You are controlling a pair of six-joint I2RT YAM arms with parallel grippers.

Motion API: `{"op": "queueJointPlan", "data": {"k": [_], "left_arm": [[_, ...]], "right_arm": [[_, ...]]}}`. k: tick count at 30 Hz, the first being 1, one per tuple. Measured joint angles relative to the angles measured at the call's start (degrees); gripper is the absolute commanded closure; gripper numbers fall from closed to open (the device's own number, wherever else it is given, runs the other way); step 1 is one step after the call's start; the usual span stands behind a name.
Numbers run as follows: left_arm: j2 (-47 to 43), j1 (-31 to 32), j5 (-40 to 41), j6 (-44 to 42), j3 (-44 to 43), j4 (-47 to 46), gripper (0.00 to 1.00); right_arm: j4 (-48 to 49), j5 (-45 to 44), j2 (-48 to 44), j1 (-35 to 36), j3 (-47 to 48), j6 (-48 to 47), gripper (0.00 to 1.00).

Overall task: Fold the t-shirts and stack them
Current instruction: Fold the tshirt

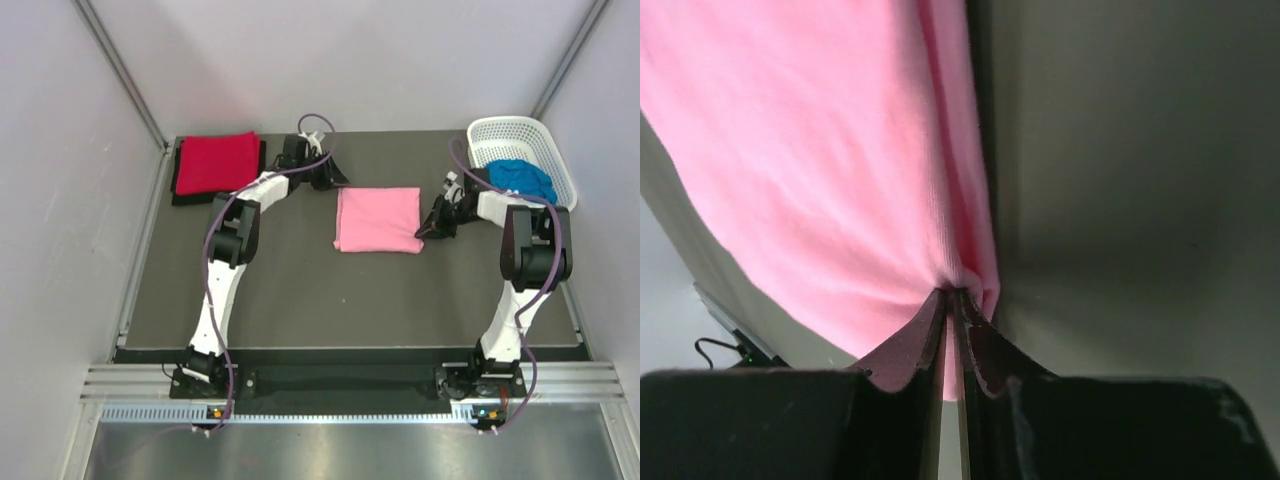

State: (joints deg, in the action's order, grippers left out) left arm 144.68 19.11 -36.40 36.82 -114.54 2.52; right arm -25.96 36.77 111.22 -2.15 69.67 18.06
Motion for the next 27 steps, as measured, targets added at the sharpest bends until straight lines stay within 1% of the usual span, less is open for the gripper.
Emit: {"op": "queueJointPlan", "data": {"k": [6, 9, 10, 11, 14, 17, 20, 22, 25, 27], "left_arm": [[0.74, -2.60, -0.17, 0.94, -2.56, -1.20, 0.66], [0.52, -2.89, -0.31, 0.96, -2.73, -1.20, 0.66], [0.09, -2.82, -0.17, 0.68, -2.29, -1.01, 0.66], [-0.74, -2.71, -0.17, 0.37, -1.29, -0.42, 0.67], [-5.86, -2.12, 1.51, -2.71, 3.93, 3.56, 0.67], [-14.03, -0.85, 3.08, -5.40, 11.96, 5.51, 0.69], [-23.23, 1.51, 2.86, -5.73, 21.24, 4.11, 0.69], [-27.85, 3.65, 2.54, -5.42, 26.23, 2.10, 0.69], [-31.43, 7.17, 1.97, -5.01, 31.95, -1.73, 0.69], [-31.78, 9.57, 1.73, -5.03, 35.23, -2.80, 0.70]], "right_arm": [[-0.11, -1.66, 0.87, -0.33, 0.26, -0.04, 0.91], [-0.63, -2.29, 0.35, -0.35, 0.57, -0.02, 0.86], [-0.92, -2.47, -0.22, -0.35, 0.57, 0.00, 0.81], [-1.20, -2.56, -0.96, -0.37, 0.57, 0.04, 0.80], [-2.01, -2.38, -3.85, -0.37, 0.57, 0.00, 0.77], [-2.34, -1.42, -6.80, -0.33, 0.52, -0.02, 0.77], [-2.29, 0.96, -8.15, 0.22, 0.50, -0.13, 0.77], [-2.25, 2.58, -7.91, 0.94, 0.50, -0.55, 0.77], [-1.99, 4.81, -6.64, 2.97, 0.48, -0.92, 0.76], [-0.92, 7.26, -5.22, 4.63, 0.26, -0.90, 0.76]]}}
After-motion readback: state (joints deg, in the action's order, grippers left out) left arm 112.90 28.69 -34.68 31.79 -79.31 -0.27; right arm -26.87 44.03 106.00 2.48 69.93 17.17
